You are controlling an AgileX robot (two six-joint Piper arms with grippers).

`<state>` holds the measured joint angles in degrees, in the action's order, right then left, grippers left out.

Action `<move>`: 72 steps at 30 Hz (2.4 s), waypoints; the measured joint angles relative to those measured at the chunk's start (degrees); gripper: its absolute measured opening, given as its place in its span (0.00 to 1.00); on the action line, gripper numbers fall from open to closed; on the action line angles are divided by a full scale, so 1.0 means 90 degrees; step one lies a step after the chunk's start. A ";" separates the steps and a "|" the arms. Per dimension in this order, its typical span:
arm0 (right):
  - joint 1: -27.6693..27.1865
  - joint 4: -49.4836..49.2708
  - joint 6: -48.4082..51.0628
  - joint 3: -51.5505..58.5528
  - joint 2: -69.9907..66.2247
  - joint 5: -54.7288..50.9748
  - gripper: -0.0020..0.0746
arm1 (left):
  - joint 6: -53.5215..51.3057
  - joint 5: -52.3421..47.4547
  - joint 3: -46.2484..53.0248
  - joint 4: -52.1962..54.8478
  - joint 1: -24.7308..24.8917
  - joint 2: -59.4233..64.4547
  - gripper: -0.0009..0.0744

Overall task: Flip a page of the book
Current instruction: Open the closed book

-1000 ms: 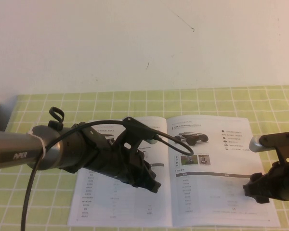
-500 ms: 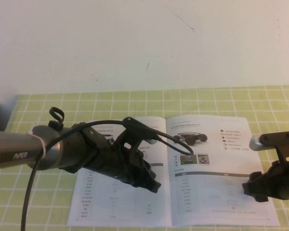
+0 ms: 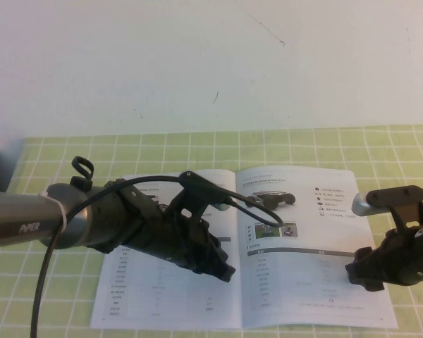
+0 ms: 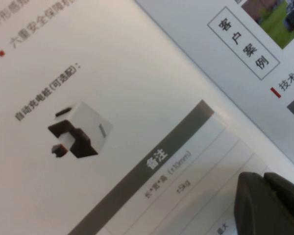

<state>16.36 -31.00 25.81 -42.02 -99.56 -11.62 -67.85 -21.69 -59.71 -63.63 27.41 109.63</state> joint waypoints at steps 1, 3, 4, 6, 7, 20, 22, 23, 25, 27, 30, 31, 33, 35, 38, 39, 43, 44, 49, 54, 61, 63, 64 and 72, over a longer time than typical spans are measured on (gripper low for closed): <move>0.0000 0.0000 0.0009 -0.0016 0.0001 -0.0015 0.63 | 0.0000 0.0000 0.0000 0.0000 0.0000 0.0000 0.01; 0.0000 0.0000 0.0009 -0.0020 -0.0011 -0.0025 0.63 | 0.0000 0.0000 0.0000 0.0000 0.0000 0.0000 0.01; 0.0000 -0.0017 0.0009 -0.0020 -0.0011 -0.0040 0.63 | 0.0000 0.0000 0.0000 0.0000 0.0000 0.0000 0.01; 0.0000 -0.0033 0.0009 -0.0020 -0.0011 -0.0040 0.63 | -0.0027 0.0000 0.0000 0.0000 0.0000 0.0000 0.01; 0.0000 -0.0062 0.0009 -0.0020 -0.0011 -0.0056 0.63 | -0.0027 0.0000 0.0000 0.0000 0.0000 0.0000 0.01; 0.0000 -0.0299 0.0108 -0.0020 -0.0011 -0.0081 0.63 | 0.0524 0.0047 -0.0012 0.0458 0.0000 0.0070 0.01; 0.0012 -0.0311 0.0161 -0.0020 -0.0011 -0.0093 0.63 | 0.0784 0.0036 -0.0050 0.0656 0.0000 0.0122 0.01; 0.0012 -0.0311 0.0175 -0.0020 -0.0011 -0.0103 0.63 | 0.0831 0.0025 -0.0075 0.0707 0.0000 0.0149 0.01; 0.0012 -0.0311 0.0186 -0.0043 -0.0011 -0.0131 0.63 | 0.0903 -0.0060 -0.0075 0.0722 0.0000 0.0206 0.01; 0.0012 -0.0330 0.0186 -0.0065 -0.0011 -0.0185 0.63 | 0.0970 -0.0113 -0.0098 0.0721 0.0000 0.0216 0.01; 0.0036 -0.0438 0.0199 -0.0094 0.0003 -0.0258 0.63 | 0.0980 -0.0116 -0.0113 0.0733 0.0000 0.0232 0.01; 0.0034 -0.0451 0.0231 -0.0105 0.0016 -0.0339 0.63 | 0.0980 -0.0126 -0.0113 0.0733 0.0000 0.0232 0.01; 0.0034 -0.0467 0.0279 -0.0156 0.0030 -0.0477 0.63 | 0.0984 -0.0130 -0.0113 0.0733 0.0000 0.0232 0.01; 0.0034 -0.0477 0.0340 -0.0254 0.0071 -0.0573 0.63 | 0.0994 -0.0130 -0.0113 0.0733 0.0000 0.0232 0.01; 0.0034 -0.0477 0.0383 -0.0333 0.0127 -0.0631 0.63 | 0.0981 -0.0142 -0.0113 0.0733 0.0000 0.0232 0.01; 0.0034 -0.0477 0.0394 -0.0342 0.0127 -0.0631 0.63 | 0.0980 -0.0142 -0.0113 0.0733 0.0000 0.0232 0.01; 0.0034 -0.0256 0.0431 -0.0342 0.0127 -0.0717 0.62 | 0.0993 -0.0142 -0.0117 0.0733 0.0000 0.0232 0.01; 0.0034 -0.0177 0.0431 -0.0342 0.0127 -0.0716 0.61 | 0.0993 -0.0147 -0.0117 0.0733 0.0000 0.0232 0.01; 0.0034 0.0209 0.0431 -0.0342 0.0127 -0.0730 0.54 | 0.0993 -0.0161 -0.0127 0.0759 0.0000 0.0232 0.01; 0.0034 0.0479 0.0408 -0.0342 0.0127 -0.0730 0.54 | 0.0993 -0.0200 -0.0127 0.0759 0.0000 0.0236 0.01; 0.0034 0.0666 0.0359 -0.0342 0.0084 -0.0691 0.69 | 0.0993 -0.0203 -0.0127 0.0759 0.0000 0.0236 0.01; 0.0034 0.0654 0.0359 -0.0342 -0.0006 -0.0691 0.71 | 0.0993 -0.0203 -0.0127 0.0759 0.0000 0.0236 0.01; 0.0034 0.0632 0.0348 -0.0342 -0.0080 -0.0691 0.71 | 0.0993 -0.0203 -0.0127 0.0759 0.0000 0.0236 0.01; 0.0021 -0.0259 0.0731 -0.0459 -0.0241 -0.0680 0.71 | 0.0993 -0.0234 -0.0131 0.0759 0.0000 0.0246 0.01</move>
<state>16.55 -33.33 32.39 -46.16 -101.73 -17.74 -58.92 -23.79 -60.90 -56.80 27.41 111.85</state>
